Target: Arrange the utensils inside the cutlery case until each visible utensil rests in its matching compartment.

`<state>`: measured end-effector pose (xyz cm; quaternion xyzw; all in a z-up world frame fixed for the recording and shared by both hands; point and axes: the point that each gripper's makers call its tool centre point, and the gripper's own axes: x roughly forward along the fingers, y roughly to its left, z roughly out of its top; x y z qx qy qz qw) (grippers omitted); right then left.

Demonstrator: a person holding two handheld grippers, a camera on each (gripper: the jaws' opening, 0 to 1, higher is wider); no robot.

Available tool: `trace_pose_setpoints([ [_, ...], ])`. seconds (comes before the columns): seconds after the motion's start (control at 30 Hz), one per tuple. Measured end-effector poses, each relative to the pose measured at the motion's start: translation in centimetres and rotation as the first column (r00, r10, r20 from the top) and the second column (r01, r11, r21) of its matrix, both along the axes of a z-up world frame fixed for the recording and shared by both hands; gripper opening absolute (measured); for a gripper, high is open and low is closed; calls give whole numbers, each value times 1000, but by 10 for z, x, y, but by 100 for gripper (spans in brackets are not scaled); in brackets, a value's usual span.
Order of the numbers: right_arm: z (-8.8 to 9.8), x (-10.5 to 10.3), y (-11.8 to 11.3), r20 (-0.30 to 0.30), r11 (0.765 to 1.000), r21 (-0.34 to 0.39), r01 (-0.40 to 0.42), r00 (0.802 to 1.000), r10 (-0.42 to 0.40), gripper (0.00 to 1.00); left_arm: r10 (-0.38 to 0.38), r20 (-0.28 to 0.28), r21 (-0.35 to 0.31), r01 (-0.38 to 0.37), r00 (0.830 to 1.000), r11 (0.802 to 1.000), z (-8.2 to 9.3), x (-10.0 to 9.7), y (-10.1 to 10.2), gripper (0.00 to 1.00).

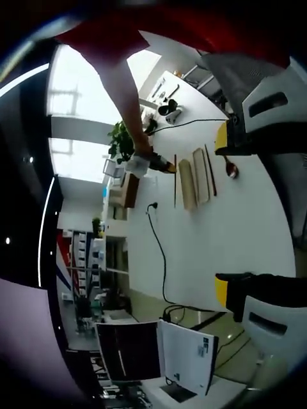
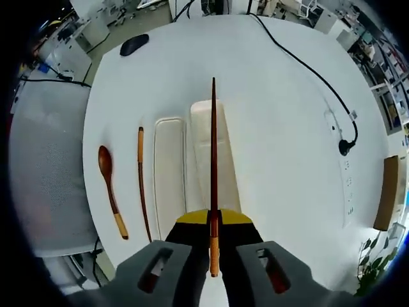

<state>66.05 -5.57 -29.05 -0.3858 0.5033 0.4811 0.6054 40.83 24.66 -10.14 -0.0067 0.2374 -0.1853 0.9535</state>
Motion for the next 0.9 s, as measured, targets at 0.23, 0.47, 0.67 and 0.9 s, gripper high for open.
trace_pose_setpoints([
  [0.23,-16,2,-2,12,1000,-7,-18,1000,18,0,25,30,-12,-25,999,1000,6,5,3,77],
  [0.47,-30,1,2,-6,999,-18,-43,999,43,0,28,25,1,-28,999,1000,6,5,3,75],
  [0.67,-37,10,2,-18,999,-10,-38,999,38,0,31,32,5,-31,999,999,9,6,3,75],
  [0.9,-45,2,-5,-24,997,-47,-56,998,55,0,35,28,13,-36,999,999,10,7,3,75],
])
